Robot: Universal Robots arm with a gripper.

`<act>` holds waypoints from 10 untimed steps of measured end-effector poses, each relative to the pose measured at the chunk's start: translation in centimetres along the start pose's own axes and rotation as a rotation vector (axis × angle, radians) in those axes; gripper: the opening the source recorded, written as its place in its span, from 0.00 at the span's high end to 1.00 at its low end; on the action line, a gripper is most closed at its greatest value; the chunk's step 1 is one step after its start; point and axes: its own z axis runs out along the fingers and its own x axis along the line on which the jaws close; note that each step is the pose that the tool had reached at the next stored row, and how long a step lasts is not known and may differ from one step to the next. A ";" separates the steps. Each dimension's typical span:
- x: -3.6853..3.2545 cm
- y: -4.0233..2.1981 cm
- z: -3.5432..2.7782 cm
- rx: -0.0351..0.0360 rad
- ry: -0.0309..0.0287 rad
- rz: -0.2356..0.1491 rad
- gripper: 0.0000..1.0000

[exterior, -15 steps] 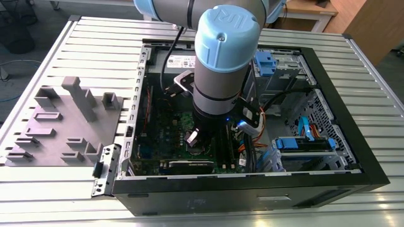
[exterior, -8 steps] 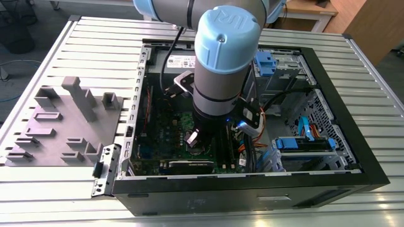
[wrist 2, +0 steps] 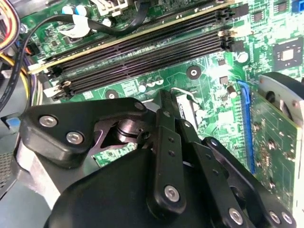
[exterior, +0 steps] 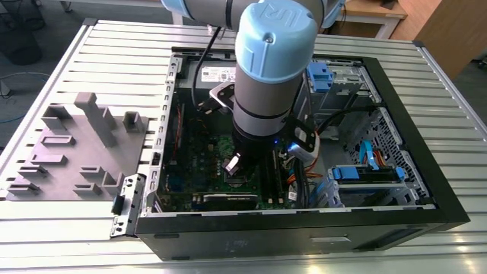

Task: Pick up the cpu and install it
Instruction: 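Install the first cpu locking lever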

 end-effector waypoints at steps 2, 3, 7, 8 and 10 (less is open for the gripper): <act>0.08 -0.10 -0.03 0.0000 0.0001 0.000 0.89; 0.14 -0.17 -0.04 0.0000 0.0001 0.000 0.89; 0.36 -0.39 -0.04 -0.0047 -0.0046 0.000 0.89; 0.39 -0.43 -0.01 -0.0066 -0.0072 0.000 0.89; 0.45 -0.49 0.09 -0.0099 -0.0127 0.000 0.89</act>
